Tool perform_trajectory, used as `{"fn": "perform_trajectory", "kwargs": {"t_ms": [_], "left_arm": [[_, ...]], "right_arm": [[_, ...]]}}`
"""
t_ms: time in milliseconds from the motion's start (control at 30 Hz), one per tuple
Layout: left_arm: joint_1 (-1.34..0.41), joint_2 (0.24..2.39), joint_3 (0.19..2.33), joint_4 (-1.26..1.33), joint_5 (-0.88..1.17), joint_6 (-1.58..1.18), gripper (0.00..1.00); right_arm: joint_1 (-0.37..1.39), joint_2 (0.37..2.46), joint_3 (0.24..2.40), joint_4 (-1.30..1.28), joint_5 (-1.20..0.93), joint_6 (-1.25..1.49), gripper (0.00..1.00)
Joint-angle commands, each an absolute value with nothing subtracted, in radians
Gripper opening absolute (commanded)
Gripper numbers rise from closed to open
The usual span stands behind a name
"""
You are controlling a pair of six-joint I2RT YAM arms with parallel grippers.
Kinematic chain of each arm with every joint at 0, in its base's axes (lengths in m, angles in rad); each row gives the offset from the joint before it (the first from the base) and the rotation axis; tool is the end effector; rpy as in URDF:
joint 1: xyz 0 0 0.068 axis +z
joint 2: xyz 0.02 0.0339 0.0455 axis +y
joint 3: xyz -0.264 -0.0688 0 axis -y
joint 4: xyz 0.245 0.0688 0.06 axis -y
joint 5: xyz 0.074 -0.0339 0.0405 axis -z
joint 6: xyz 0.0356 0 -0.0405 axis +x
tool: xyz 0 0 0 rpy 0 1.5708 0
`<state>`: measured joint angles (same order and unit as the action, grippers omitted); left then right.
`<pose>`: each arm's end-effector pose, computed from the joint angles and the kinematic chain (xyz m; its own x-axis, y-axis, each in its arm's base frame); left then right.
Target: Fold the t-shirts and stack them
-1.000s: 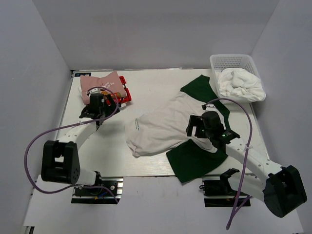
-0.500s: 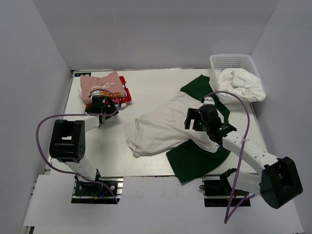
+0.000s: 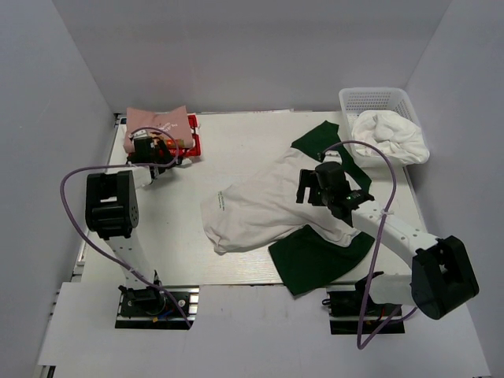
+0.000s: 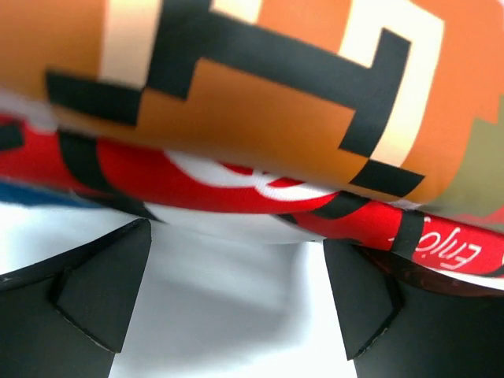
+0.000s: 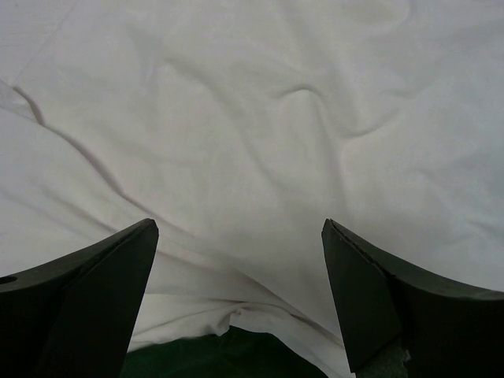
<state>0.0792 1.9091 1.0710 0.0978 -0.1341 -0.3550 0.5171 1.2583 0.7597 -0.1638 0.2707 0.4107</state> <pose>0.3952 0.0361 0.1468 -0.5690 -0.3907 -0.7236 -0.3995 0.9004 -0.1721 0.2378 0.1243 0.2336 -0.6072 0.0973 -0.7886 -0.0553 0.9849 0.1640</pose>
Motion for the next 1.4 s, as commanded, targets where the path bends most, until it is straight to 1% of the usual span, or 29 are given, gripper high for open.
{"fn": "perform_trajectory", "kwargs": {"t_ms": [0,133,300,433,467,533,633,667,700,733,767,800,833,867,900,1000,1067,1100,1133,1233,1267,1300,1367], "left_arm": [[0.132,1.966,1.146,0.083,-0.129,-0.327,1.00],[0.178,2.010,1.241,0.060,-0.091,-0.318,1.00],[0.209,2.057,1.305,0.081,-0.028,-0.285,1.00],[0.209,2.065,1.370,-0.011,0.014,-0.272,1.00],[0.209,2.027,1.370,-0.040,0.024,-0.272,1.00],[0.209,1.962,1.298,-0.051,0.025,-0.296,1.00],[0.181,1.814,1.237,-0.200,-0.005,-0.383,1.00],[0.181,1.772,1.218,-0.272,0.018,-0.453,1.00],[0.181,1.729,1.162,-0.290,0.040,-0.480,1.00],[0.170,1.636,1.131,-0.307,0.040,-0.514,1.00],[0.170,1.587,1.094,-0.284,0.104,-0.549,1.00],[0.154,1.539,1.006,-0.259,0.126,-0.572,1.00],[0.123,1.498,0.967,-0.233,0.138,-0.587,1.00],[0.106,1.439,0.936,-0.218,0.197,-0.588,1.00],[0.086,1.418,0.905,-0.251,0.207,-0.601,1.00],[-0.035,1.333,0.824,-0.296,0.216,-0.626,1.00],[-0.136,1.290,0.755,-0.307,0.238,-0.644,1.00],[-0.170,1.273,0.738,-0.322,0.248,-0.655,1.00],[-0.237,1.246,0.727,-0.340,0.265,-0.655,1.00],[-0.340,1.224,0.696,-0.386,0.288,-0.696,1.00],[-0.407,1.210,0.669,-0.387,0.299,-0.696,1.00],[-0.441,1.210,0.669,-0.405,0.299,-0.709,1.00],[-0.515,1.210,0.649,-0.468,0.290,-0.709,1.00]], "right_arm": [[0.514,1.291,0.822,-0.179,0.298,0.408,0.90],[0.514,1.313,0.850,-0.210,0.304,0.411,0.90],[0.514,1.324,0.853,-0.218,0.302,0.422,0.90],[0.511,1.328,0.876,-0.248,0.314,0.416,0.90],[0.496,1.325,0.876,-0.264,0.319,0.411,0.90],[0.517,1.309,0.865,-0.267,0.322,0.417,0.90],[0.514,1.266,0.833,-0.256,0.302,0.443,0.90],[0.512,1.246,0.827,-0.259,0.290,0.451,0.90],[0.515,1.238,0.812,-0.258,0.275,0.451,0.90],[0.515,1.232,0.796,-0.259,0.276,0.451,0.90],[0.514,1.207,0.786,-0.261,0.279,0.457,0.90],[0.514,1.198,0.766,-0.276,0.296,0.466,0.90],[0.514,1.189,0.750,-0.282,0.305,0.501,0.90],[0.512,1.168,0.732,-0.290,0.328,0.518,0.90],[0.515,1.160,0.721,-0.310,0.342,0.535,0.90],[0.514,1.122,0.680,-0.356,0.388,0.641,0.90],[0.509,1.098,0.652,-0.443,0.419,0.693,0.90],[0.509,1.068,0.643,-0.463,0.434,0.724,0.90],[0.508,1.057,0.626,-0.539,0.443,0.754,0.90],[0.505,0.983,0.569,-0.607,0.456,0.805,0.90],[0.505,0.970,0.542,-0.614,0.437,0.796,0.90],[0.502,0.935,0.529,-0.621,0.416,0.802,0.90],[0.502,0.936,0.493,-0.632,0.399,0.817,0.90]]}}
